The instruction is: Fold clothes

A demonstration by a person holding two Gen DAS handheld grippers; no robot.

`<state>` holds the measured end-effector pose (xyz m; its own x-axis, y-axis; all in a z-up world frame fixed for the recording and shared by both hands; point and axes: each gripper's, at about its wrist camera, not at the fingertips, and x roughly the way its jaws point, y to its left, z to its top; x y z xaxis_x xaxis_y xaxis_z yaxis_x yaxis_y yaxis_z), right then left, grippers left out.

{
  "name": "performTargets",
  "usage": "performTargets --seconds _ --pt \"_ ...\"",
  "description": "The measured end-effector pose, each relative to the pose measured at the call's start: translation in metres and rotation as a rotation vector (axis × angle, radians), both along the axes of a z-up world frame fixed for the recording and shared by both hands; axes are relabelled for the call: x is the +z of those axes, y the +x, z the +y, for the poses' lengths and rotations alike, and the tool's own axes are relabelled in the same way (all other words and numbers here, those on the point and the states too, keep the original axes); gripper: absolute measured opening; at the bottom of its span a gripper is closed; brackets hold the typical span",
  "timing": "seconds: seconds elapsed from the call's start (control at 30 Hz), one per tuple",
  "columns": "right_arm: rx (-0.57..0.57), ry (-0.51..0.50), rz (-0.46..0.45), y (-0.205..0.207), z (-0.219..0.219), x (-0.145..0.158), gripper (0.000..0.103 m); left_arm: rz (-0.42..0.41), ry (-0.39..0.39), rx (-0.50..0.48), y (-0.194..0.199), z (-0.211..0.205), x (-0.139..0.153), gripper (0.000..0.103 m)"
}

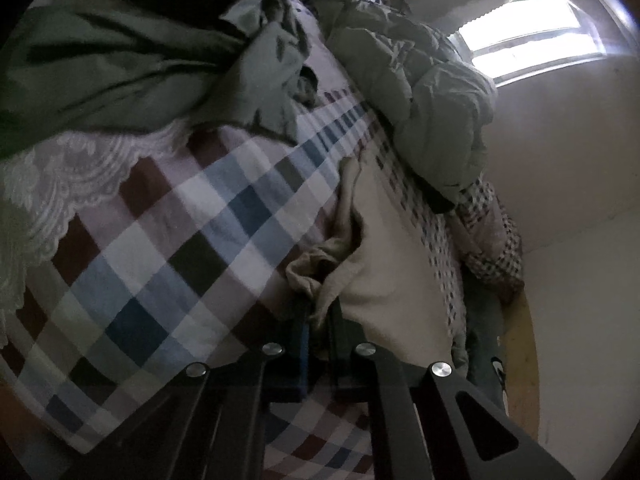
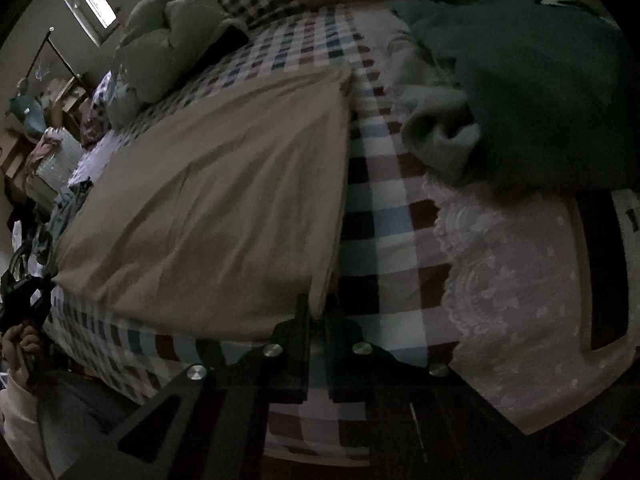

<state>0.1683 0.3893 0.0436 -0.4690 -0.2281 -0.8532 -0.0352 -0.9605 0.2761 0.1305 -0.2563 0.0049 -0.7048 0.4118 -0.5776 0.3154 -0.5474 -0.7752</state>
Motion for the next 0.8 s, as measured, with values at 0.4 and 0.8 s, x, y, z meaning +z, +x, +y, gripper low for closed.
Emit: performTargets --seconds 0.4,0.8 --pt "0.02 0.038 -0.07 -0.022 -0.012 -0.015 0.004 -0.053 0.037 0.003 0.004 -0.006 -0.026 0.006" --pt "-0.047 0.309 0.004 0.0 -0.028 0.02 0.018 0.013 0.216 0.023 0.022 -0.018 -0.04 0.047"
